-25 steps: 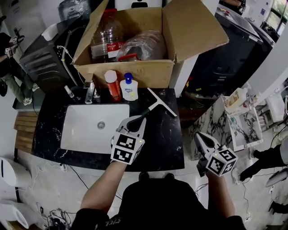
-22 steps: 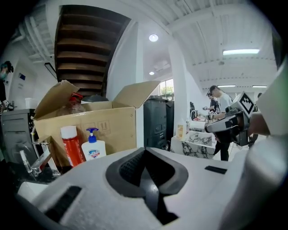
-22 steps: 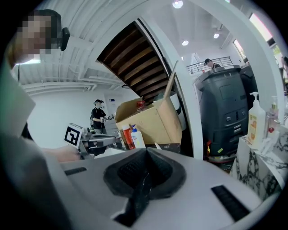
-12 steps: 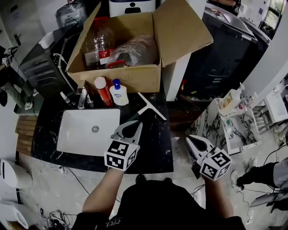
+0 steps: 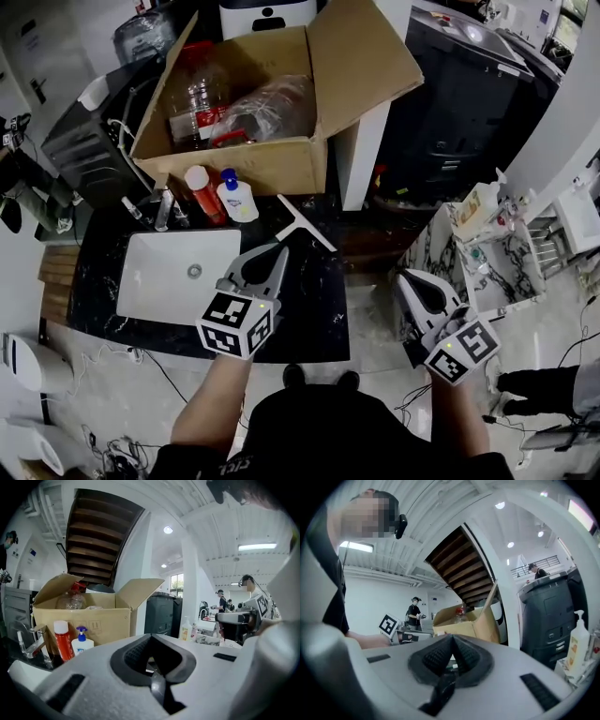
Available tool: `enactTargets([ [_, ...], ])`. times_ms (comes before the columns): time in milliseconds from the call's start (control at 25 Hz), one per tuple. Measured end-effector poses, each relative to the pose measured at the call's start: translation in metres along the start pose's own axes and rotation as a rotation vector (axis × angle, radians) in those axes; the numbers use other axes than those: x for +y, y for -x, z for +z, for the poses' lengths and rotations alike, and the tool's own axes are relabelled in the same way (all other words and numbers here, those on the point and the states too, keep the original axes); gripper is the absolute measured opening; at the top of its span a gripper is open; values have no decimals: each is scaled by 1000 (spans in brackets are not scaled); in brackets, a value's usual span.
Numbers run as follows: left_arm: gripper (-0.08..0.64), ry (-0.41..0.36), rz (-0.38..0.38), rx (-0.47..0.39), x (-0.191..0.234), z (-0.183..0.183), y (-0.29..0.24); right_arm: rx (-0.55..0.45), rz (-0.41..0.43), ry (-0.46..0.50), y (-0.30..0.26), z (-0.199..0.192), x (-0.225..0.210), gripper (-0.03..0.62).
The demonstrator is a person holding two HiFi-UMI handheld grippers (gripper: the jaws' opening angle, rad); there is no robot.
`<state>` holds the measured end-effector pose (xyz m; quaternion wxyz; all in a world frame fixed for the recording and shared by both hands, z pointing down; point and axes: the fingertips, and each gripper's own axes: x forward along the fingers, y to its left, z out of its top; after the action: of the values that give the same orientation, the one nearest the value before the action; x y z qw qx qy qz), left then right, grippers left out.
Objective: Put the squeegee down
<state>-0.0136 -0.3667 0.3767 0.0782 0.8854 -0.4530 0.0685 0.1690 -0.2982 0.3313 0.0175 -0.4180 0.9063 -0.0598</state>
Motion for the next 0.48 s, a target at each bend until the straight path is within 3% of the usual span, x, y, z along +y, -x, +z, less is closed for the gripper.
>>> enactTargets([
  [200, 11, -25, 14, -31, 2, 23, -5, -78, -33, -120, 8, 24, -22, 5],
  [320, 11, -25, 21, -52, 1, 31, -5, -65, -22, -76, 11, 25, -20, 3],
  [480, 11, -2, 9, -29, -10, 17, -7, -20, -3, -74, 12, 5, -13, 3],
])
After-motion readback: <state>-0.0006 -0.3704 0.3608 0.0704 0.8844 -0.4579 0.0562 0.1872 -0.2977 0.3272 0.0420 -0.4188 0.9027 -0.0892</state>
